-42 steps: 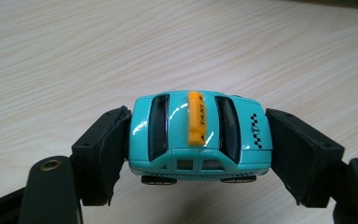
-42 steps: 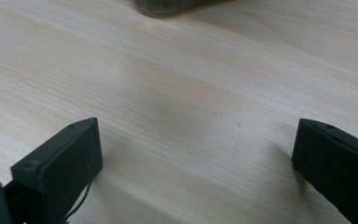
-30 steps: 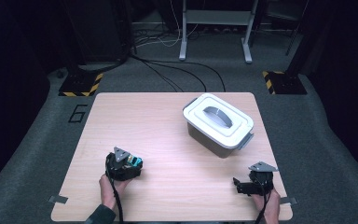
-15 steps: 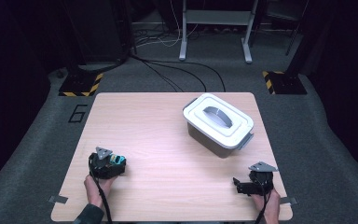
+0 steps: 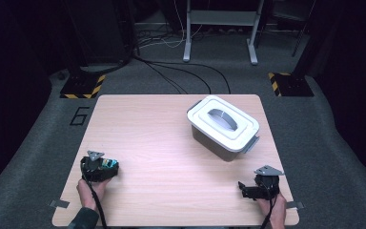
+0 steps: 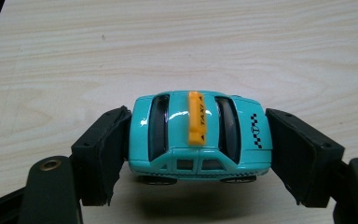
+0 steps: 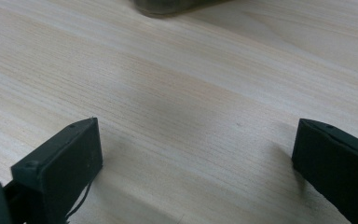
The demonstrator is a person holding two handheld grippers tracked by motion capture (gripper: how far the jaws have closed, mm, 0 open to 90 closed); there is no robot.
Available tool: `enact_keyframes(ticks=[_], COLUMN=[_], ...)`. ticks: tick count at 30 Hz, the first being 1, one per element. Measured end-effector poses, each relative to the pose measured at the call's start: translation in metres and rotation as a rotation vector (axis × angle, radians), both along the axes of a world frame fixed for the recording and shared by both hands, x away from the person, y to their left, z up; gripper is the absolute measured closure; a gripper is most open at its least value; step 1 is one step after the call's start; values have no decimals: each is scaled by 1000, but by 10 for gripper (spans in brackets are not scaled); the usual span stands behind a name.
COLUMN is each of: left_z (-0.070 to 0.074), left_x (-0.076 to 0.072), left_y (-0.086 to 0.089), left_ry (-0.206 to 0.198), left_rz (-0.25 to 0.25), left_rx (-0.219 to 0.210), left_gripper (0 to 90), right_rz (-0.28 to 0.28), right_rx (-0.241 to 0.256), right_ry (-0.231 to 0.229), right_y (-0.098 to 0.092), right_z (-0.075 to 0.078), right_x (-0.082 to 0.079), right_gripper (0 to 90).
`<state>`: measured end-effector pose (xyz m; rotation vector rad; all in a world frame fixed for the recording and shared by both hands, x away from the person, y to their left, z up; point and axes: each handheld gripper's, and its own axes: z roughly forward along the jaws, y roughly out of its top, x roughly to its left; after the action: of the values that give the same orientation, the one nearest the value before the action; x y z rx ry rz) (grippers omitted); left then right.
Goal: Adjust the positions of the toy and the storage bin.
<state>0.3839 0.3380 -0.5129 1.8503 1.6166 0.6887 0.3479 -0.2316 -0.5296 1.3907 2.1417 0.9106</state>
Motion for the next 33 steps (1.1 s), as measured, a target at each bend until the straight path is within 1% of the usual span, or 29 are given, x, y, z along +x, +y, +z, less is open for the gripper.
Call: enact_keyframes(ticks=[4, 6, 8, 10, 17, 18, 19, 20, 22, 23, 25, 26, 27, 30, 31, 33], left_z=[-3, -4, -8, -10, -11, -11, -10, -11, -11, -10, -9, -8, -6, 0, 2, 5], left_x=[1, 1, 1, 0, -1, -1, -1, 0, 0, 0, -1, -1, -2, -4, -4, -5], left_y=[3, 4, 4, 6, 5, 5, 5, 5, 5, 5, 6, 6, 6, 4, 3, 1], left_ry=[16, 23, 27, 18, 7, 7, 16, 19, 19, 22, 15, 4, 6, -10, -9, -15], left_rz=[8, 7, 14, 21, 18, 18, 19, 25, 29, 28, 33, 37, 33, 25, 16, 8], left_rx=[-11, -12, -11, -18, -11, -11, -9, -14, -14, -16, -18, -16, -17, -18, -19, -18], left_gripper=[243, 243, 243, 242, 236, 230, 230, 153, 152, 143, 127, 103, 96, 60, 51, 48], right_rz=[0, 0, 0, 0, 0, 0, 0, 0, 9, 0, -1, 2, 1, 3, -1, 7], right_rx=[0, 0, 0, 0, 0, 0, 0, 0, -8, 0, 0, -1, -1, -3, 1, -7], right_ry=[0, 0, 0, 0, 0, 0, 0, 0, 0, 0, -1, 0, 0, 0, -1, 0], right_y=[0, 0, 0, 0, 0, 0, 0, 0, -1, 0, 0, 0, 0, 0, 0, -1], right_z=[0, 0, 0, 0, 0, 0, 0, 0, 0, 0, 0, 0, 0, 0, 0, 0], right_x=[0, 0, 0, 0, 0, 0, 0, 0, 0, 0, 0, 0, 0, 0, 0, 0], right_gripper=[10, 10, 10, 10, 10, 10, 10, 10, 10, 10, 10, 10, 10, 10, 10, 10])
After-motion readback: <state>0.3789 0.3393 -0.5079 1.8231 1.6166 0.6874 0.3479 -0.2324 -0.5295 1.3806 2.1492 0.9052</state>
